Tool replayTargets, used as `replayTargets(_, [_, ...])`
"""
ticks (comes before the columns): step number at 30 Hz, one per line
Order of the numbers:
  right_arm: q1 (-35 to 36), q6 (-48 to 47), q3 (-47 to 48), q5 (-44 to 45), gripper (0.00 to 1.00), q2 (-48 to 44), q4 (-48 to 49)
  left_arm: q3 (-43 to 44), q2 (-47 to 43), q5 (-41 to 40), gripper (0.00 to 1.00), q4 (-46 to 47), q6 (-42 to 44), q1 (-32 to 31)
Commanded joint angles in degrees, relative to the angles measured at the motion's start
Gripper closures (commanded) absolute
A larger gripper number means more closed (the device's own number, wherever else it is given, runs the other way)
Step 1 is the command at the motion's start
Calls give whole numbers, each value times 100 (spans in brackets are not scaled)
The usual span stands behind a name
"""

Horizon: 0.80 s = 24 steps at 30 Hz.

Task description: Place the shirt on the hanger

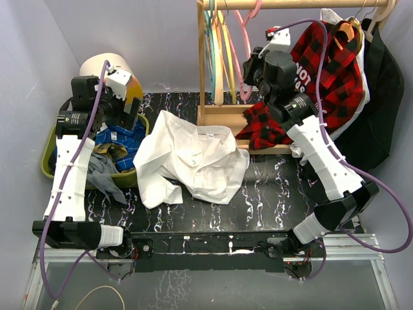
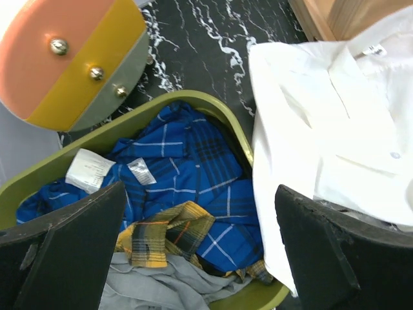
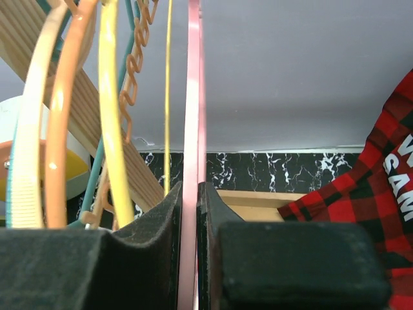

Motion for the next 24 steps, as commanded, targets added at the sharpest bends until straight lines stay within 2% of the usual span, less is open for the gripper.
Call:
replayTargets(1, [-75, -196, 401, 35, 92, -96, 310, 144, 106, 436, 3, -617, 92, -65])
replayTargets(4, [-116, -298, 339, 136, 92, -161, 391, 451, 703, 1530, 3, -1645, 159, -337])
replayTargets(6, [-118, -442, 149, 159, 92, -300, 647, 323, 928, 1690, 3, -2020, 117, -953])
replayTargets(9, [-119, -586, 48, 411, 92, -500, 803, -207, 836, 1407, 3, -1609, -189, -1768])
replayTargets(13, [-123, -668, 6, 476, 92, -779, 732, -418, 776, 1270, 3, -953, -829, -1838])
replayTargets(16, [-119, -683, -249, 406, 92, -1134, 739, -808, 479, 240, 3, -33, -1540, -2089])
replayTargets(19, [-118, -716, -392, 404, 92, -1410, 582, -1178, 343, -496, 3, 573, -1710, -2364])
replayTargets(24, [-118, -732, -983, 233, 92, -2049, 463, -1203, 799, -503, 3, 615, -1758, -2537])
